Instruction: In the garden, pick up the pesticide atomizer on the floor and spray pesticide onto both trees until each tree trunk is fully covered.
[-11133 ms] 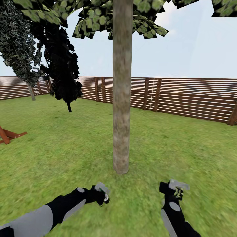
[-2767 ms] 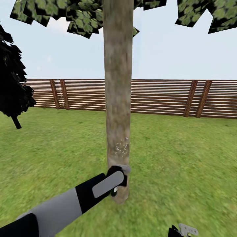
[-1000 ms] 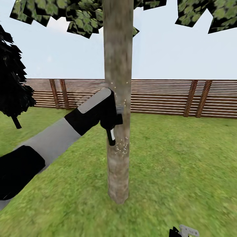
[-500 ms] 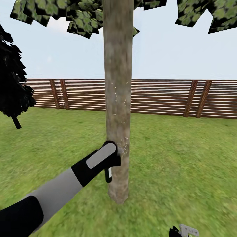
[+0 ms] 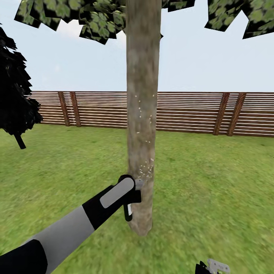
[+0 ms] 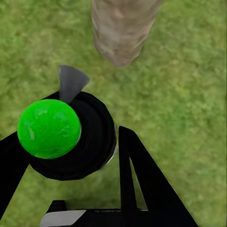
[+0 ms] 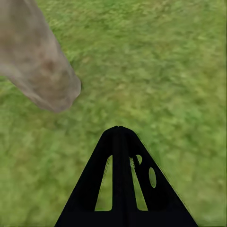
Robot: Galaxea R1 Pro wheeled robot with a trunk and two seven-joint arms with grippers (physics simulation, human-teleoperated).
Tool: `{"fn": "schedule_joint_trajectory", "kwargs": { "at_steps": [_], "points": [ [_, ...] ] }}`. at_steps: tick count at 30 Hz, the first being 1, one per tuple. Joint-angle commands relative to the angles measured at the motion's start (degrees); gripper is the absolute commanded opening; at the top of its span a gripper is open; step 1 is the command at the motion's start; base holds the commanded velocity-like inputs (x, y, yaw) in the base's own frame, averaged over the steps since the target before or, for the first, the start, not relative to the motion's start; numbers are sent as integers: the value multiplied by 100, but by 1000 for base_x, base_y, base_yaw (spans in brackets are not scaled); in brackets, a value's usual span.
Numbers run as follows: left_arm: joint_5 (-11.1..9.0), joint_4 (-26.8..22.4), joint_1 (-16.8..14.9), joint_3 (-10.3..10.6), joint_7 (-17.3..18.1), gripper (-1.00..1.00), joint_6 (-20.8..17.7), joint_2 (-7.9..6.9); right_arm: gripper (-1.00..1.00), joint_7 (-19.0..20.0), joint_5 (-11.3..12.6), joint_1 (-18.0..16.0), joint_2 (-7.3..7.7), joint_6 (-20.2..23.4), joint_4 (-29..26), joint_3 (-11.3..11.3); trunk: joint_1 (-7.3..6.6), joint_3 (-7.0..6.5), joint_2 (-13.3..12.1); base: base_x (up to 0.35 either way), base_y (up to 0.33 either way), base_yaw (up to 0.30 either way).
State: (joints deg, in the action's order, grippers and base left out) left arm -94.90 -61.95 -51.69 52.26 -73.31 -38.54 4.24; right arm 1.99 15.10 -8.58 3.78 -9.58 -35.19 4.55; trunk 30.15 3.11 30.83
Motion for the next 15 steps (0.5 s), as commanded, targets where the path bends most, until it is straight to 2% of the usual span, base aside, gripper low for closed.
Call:
{"fn": "schedule_joint_trajectory", "kwargs": {
  "at_steps": [1, 8, 15],
  "points": [
    [12, -3, 19, 4, 5, -100, -47, -2, -100, 21, 61, -5, 0, -17, -1, 2, 3, 12, 11, 0, 297, -79],
    [66, -2, 77, 4, 76, -100, -48, -2, -100, 27, 64, -8, 7, -22, -4, 2, 3, 12, 11, 0, 321, -187],
    [75, -2, 80, 4, 80, -100, -50, -2, -100, 30, 64, -5, 7, -26, -13, 2, 3, 12, 11, 19, 289, -54]
  ]
}}
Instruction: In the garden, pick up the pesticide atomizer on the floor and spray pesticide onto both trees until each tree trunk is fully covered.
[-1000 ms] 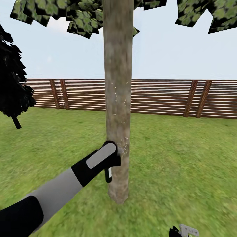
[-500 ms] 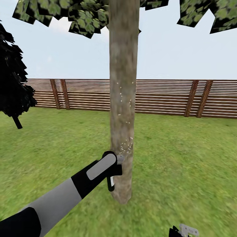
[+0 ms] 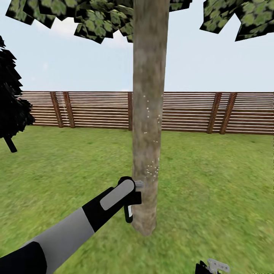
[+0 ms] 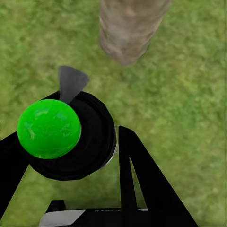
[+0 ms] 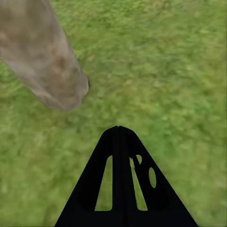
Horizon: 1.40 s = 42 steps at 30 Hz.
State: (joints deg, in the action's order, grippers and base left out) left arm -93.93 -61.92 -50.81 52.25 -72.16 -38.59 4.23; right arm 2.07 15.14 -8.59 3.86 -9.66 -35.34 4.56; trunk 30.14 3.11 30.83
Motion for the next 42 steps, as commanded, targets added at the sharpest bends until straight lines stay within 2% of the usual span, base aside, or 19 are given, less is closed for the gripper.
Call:
{"fn": "schedule_joint_trajectory", "kwargs": {
  "at_steps": [1, 16, 23, 29, 42],
  "points": [
    [-21, -4, -6, 4, -35, -100, -48, -1, -100, 22, 60, -4, 0, -18, 2, 1, 3, 12, 11, 28, 137, -121],
    [-29, -4, 1, 13, -27, -100, -61, -1, -100, 20, 68, -5, 1, -18, 3, 8, 3, 12, 11, 4, 173, -230],
    [-24, -4, 6, 13, -9, -100, -68, -1, -100, 19, 68, -6, 1, -25, -3, 10, 3, 12, 11, 0, 310, -177],
    [-21, 4, 10, 13, 253, -100, -61, -2, -100, 22, 68, -4, 1, -27, -5, 10, 3, 12, 11, 0, 331, -55],
    [-29, 5, 10, 21, 293, -100, -82, -1, -100, 30, 68, -7, 4, -31, -13, 14, 3, 12, 11, 0, 332, -222]
  ]
}}
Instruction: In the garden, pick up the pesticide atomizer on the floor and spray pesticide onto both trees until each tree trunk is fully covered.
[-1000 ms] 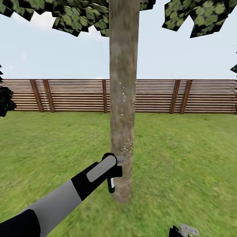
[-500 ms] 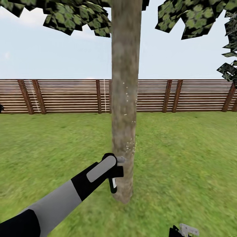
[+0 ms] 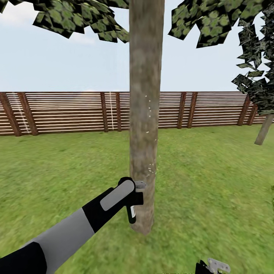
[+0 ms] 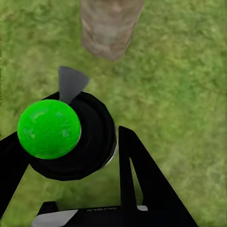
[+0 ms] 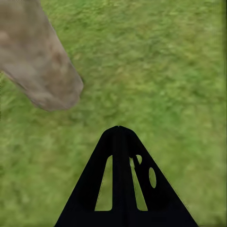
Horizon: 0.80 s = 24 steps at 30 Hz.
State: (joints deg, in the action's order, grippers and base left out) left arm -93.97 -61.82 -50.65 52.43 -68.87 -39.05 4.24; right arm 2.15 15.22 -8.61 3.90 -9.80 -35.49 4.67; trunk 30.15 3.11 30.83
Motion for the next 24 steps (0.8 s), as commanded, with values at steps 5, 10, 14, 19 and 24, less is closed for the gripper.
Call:
{"fn": "schedule_joint_trajectory", "kwargs": {
  "at_steps": [5, 10, 14, 19, 24],
  "points": [
    [-19, 157, -8, 84, 63, -100, -41, 5, -100, 23, 60, -3, -3, -21, -2, 7, 3, 12, 11, 10, 180, -54],
    [-17, 616, -15, 151, 479, -100, -52, 17, -100, 23, 60, -1, -4, -22, -4, 7, 3, 12, 11, 124, 73, -6],
    [-16, 973, -15, 160, 782, -100, -135, 20, -100, 28, 60, -1, -4, -22, -4, 7, 3, 12, 11, 282, 136, -45],
    [26, 1090, -16, 169, 940, -100, -443, 16, -100, 28, 60, -2, -4, -22, -2, 7, 3, 12, 11, 174, 80, -184],
    [752, 1105, -16, 160, 974, -100, -481, 15, -100, 23, 60, -1, -4, -22, -3, 7, 3, 12, 11, 22, 10, -57]
  ]
}}
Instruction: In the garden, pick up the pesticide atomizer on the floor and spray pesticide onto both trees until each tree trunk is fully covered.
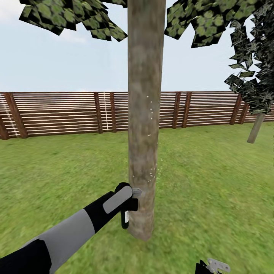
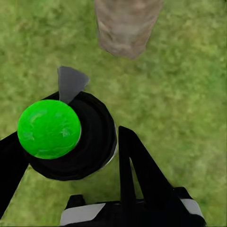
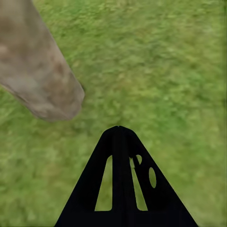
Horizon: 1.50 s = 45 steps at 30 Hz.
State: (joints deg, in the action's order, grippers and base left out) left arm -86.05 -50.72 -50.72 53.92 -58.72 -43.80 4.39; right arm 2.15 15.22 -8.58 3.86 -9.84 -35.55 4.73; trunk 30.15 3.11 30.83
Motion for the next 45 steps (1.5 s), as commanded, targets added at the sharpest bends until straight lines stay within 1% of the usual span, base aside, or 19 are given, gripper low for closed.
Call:
{"fn": "schedule_joint_trajectory", "kwargs": {
  "at_steps": [1, 7, 9, 11, 13, 14, 15, 16, 17, 18, 20, 24, 25, 29, 31, 33, 35, 40, 45],
  "points": [
    [48, -11, -8, 8, -36, -100, -6, 0, -100, 22, 60, -4, 0, -18, 3, 1, 3, 12, 11, 4, 2, -79],
    [145, -236, -8, 4, -114, -100, -18, -9, -100, 22, 60, -4, 0, -16, 4, 1, 3, 12, 11, 1, 1, -47],
    [121, -508, -8, -35, -412, -100, -152, -11, -100, 20, 60, -4, 0, -12, 4, 1, 3, 12, 11, 0, 0, -6],
    [11, -860, -8, -104, -891, -100, -380, -8, -100, 16, 60, -4, 0, -9, 6, 0, 3, 12, 11, 0, 0, -2],
    [-459, -1203, -28, -455, -1607, -100, -563, -3, -100, 14, 60, -4, 0, -5, 11, -3, 3, 12, 11, 0, 0, 0],
    [-578, -1264, -36, -533, -1764, -100, -588, -2, -100, 14, 60, -4, 0, -4, 11, -4, 3, 12, 11, 0, 0, 0],
    [-929, -1479, -65, -707, -2214, -100, -638, -1, -100, 12, 60, -5, -4, -2, 12, -6, 3, 12, 11, 0, 0, 0],
    [-1261, -1728, -154, -801, -2605, -100, -664, -1, -100, 8, 60, -4, -6, -2, 12, -7, 3, 12, 11, 0, 0, 0],
    [-1468, -1841, -261, -837, -2780, -100, -667, -4, -100, 7, 60, -4, -7, -1, 13, -7, 3, 12, 11, 0, 0, 0],
    [-1561, -1879, -319, -850, -2843, -100, -669, -5, -100, 6, 60, -4, -7, -1, 13, -7, 3, 12, 11, 0, 0, 0],
    [-1845, -1949, -590, -890, -3011, -100, -672, -7, -100, 5, 60, -4, -8, -1, 13, -7, 3, 12, 11, 0, 0, 0],
    [-1972, -1814, -941, -914, -3080, -100, -673, -12, -100, 5, 60, -4, -8, -1, 13, -7, 3, 12, 11, 0, 0, 0],
    [-2028, -1725, -1095, -916, -3089, -100, -673, -18, -100, 5, 60, -5, -8, -1, 13, -7, 3, 12, 11, 0, 0, 0],
    [-2416, -1537, -1515, -918, -3100, -100, -673, -32, -100, 9, 60, -5, -8, -4, 14, -13, 3, 12, 11, 0, 0, 0],
    [-2617, -1350, -1820, -919, -3101, -100, -673, -36, -100, 0, 58, -4, -8, 4, 22, -21, 3, 12, 11, 0, 0, 0],
    [-2896, -1133, -2130, -919, -3102, -100, -673, -38, -100, -1, 54, -4, -8, 2, 22, -23, 3, 12, 11, 0, 0, 0],
    [-3093, -781, -2482, -919, -3102, -100, -673, -33, -100, -3, 55, -4, -8, 5, 26, -24, 3, 12, 11, 0, 0, 0],
    [-3192, -191, -2997, -918, -3102, -100, -673, -21, -100, -3, 52, -5, -8, 2, 22, -25, 3, 12, 11, 0, 0, 0],
    [-3116, -132, -3052, -881, -3114, -100, -669, -34, -100, 0, 51, -4, -8, 0, 22, -25, 3, 12, 11, 0, 0, 0]
  ]
}}
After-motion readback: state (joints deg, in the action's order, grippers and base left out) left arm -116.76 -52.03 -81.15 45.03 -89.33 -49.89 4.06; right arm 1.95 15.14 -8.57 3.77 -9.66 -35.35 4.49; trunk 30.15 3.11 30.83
